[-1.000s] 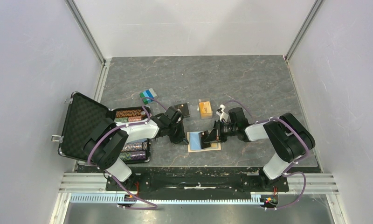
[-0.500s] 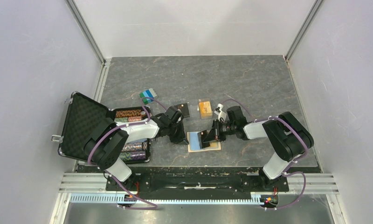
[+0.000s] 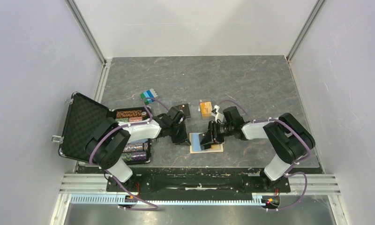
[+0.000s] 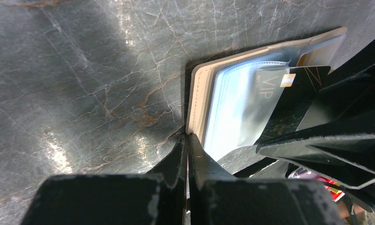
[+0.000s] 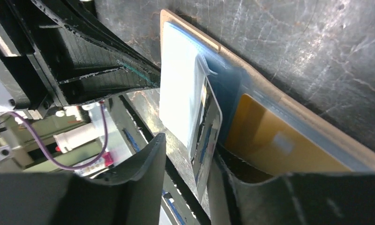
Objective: Put the credit cards into the card holder
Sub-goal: Insert the credit card into the card holder.
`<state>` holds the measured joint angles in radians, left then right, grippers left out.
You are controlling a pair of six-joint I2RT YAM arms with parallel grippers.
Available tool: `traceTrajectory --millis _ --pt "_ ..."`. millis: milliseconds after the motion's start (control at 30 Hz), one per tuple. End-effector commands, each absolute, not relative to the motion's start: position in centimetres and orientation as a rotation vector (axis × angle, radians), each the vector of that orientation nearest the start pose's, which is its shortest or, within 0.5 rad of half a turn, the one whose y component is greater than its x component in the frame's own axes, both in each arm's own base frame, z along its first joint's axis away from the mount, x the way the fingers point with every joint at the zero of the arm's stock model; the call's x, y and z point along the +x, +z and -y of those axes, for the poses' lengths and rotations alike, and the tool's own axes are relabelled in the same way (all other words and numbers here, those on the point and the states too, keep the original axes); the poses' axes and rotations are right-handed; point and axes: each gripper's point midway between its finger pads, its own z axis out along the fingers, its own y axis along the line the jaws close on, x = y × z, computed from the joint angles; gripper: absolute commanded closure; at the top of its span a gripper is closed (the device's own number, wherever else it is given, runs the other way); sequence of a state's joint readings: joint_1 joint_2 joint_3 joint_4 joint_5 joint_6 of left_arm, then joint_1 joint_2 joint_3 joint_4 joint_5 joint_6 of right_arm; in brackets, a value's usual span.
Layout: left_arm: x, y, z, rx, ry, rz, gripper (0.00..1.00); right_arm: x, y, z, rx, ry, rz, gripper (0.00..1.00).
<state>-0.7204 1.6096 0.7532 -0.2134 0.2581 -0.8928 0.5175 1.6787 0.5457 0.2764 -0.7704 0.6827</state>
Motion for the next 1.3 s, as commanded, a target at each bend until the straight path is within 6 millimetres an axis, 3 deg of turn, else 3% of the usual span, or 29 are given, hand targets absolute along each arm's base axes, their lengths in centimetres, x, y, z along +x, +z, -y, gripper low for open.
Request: traceTrajectory --millis 0,367,667,967,1267 --pt "18.2 -1.2 25.3 -0.157 -0.629 -2.947 0.98 20.0 2.2 -26.1 -0.278 1.214 -2.682 0.6" --pt "18.2 -1.4 25.3 -0.16 -0.609 -2.958 0.98 19.7 3.3 -25.2 -0.372 1.068 -2.732 0.32" --pt "18.3 -1.4 25.5 -0.16 -0.613 -2.96 0.98 20.6 3.9 -24.0 -0.429 0.883 -2.749 0.2" --pt "18.3 -1.4 25.6 -0.153 -0.62 -2.963 0.98 20.5 3.0 -23.8 -0.462 0.843 -2.766 0.23" --pt "18.2 -1.4 25.9 -0.135 -0.624 -2.971 0.98 19.7 2.2 -25.7 -0.51 0.963 -2.789 0.42"
